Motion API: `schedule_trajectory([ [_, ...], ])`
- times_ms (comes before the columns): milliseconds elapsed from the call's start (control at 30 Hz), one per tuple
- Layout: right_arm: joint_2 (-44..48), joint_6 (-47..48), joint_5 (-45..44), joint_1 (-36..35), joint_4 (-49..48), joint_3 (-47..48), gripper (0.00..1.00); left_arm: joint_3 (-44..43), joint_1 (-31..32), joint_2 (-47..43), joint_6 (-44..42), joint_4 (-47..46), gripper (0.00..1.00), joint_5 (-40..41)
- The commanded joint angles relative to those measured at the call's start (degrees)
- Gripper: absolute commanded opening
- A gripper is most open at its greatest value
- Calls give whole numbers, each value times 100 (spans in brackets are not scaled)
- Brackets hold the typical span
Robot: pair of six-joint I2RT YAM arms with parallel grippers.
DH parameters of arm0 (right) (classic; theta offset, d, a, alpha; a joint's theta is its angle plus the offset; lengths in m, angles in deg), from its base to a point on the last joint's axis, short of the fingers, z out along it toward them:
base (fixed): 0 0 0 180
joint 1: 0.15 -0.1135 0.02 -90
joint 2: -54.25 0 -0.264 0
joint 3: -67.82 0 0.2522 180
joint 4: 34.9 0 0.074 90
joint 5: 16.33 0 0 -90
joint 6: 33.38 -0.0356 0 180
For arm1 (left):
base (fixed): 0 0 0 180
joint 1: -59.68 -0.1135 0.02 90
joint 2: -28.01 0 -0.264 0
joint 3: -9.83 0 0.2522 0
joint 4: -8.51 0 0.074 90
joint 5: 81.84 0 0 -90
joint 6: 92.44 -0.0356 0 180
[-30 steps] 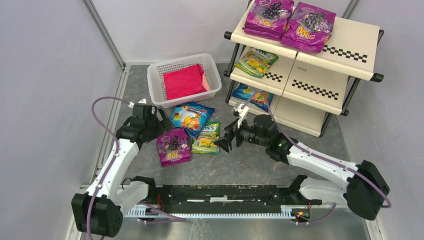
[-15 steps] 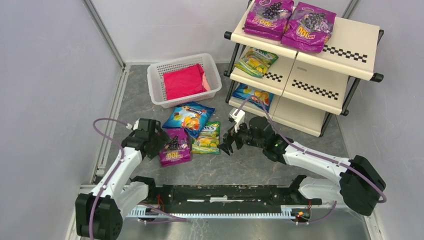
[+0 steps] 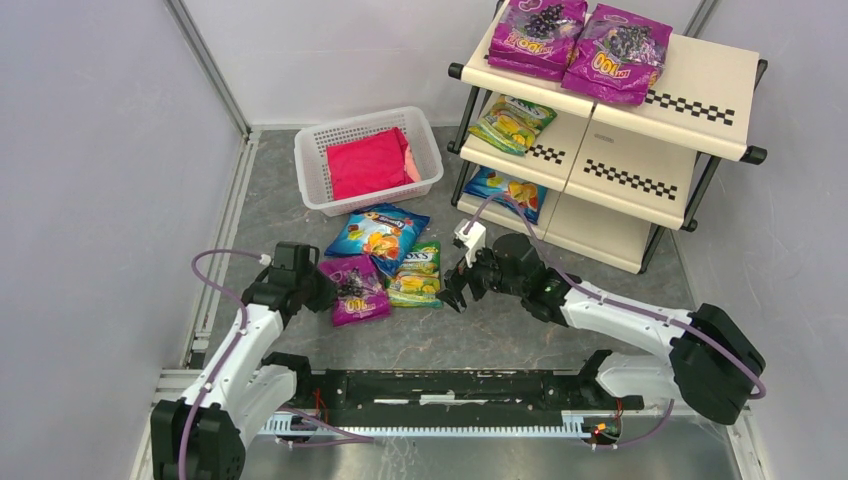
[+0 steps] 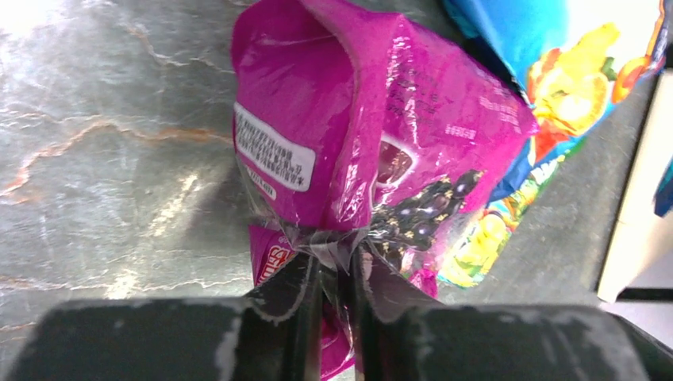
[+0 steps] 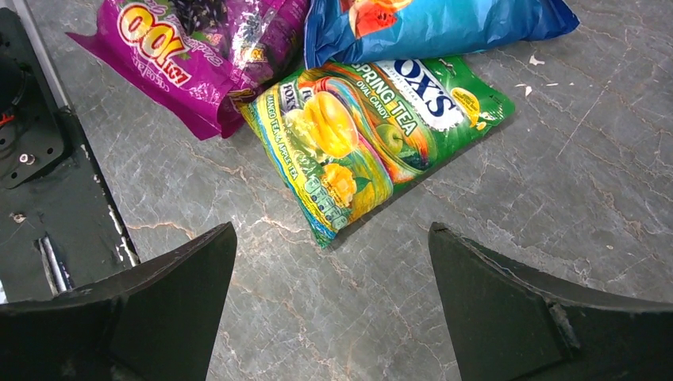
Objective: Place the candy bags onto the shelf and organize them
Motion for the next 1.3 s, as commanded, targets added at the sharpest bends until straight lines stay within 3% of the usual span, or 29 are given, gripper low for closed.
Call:
schedule_trajectory([
  [0, -138, 83, 60, -25, -174, 97, 98, -199, 6, 16, -65, -93, 12, -350],
  [167, -527, 238, 172, -276, -132, 441, 98, -682, -2, -175, -537, 393, 7, -430],
  [500, -1313, 1812, -1099, -2159, -400, 1588, 98, -1451, 2, -677, -1096, 1052, 7, -719],
  [600, -1704, 1881, -1612, -2478, -363, 2044, 98, -1681, -3, -618, -1146, 1045, 7, -807],
  [867, -2304, 2827, -2991, -3319, -1631, 2039, 98, -2054, -5, -516, -959, 933, 2, -1380],
  [1100, -2903, 3519, -4541, -3668, -2000, 2410, 98, -2320, -5, -638, -1071, 1267, 2, -1325],
  [1267, -3359, 4201, -4984, -3741, -2328, 2612, 98, -2447, -5, -673, -980, 1360, 2, -1422],
])
